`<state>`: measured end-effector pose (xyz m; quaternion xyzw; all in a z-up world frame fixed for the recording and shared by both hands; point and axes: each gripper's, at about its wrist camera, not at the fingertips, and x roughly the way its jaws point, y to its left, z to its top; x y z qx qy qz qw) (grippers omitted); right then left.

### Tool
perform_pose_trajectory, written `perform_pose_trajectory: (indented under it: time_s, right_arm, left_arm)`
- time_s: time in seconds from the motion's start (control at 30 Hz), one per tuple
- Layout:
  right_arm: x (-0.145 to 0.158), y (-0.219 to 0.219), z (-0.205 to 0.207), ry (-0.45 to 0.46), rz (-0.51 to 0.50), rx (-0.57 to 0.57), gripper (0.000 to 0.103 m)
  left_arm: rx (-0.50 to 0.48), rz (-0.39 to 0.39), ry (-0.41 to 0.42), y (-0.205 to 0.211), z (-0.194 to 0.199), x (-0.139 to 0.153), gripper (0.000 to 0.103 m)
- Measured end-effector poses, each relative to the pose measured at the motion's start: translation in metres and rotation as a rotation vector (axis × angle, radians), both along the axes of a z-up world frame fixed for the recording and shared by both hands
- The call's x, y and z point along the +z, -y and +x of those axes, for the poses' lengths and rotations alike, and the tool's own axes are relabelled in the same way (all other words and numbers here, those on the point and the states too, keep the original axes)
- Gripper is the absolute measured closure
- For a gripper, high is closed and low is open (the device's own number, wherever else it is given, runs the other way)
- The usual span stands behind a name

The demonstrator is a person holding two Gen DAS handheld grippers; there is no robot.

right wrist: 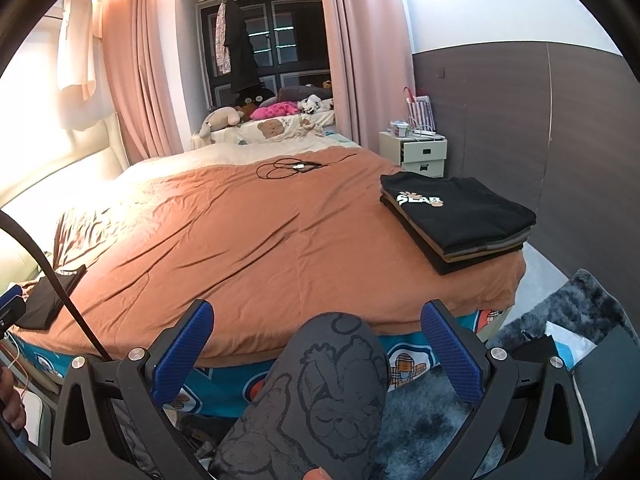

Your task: Fold small clothes

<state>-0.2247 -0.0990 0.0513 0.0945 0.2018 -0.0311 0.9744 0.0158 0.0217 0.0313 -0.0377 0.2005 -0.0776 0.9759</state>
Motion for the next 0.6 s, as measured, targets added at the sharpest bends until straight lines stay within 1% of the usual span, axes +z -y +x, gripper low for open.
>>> perform_pose_trajectory:
  time_s: [0.6]
  right_arm:
    - [0.0016, -0.0034, -0.0011, -0.006, -0.010, 0.008, 0.000]
  left_arm:
    - [-0.005, 0.005, -0.005, 0.0025, -0.0014, 0.0019, 0.001]
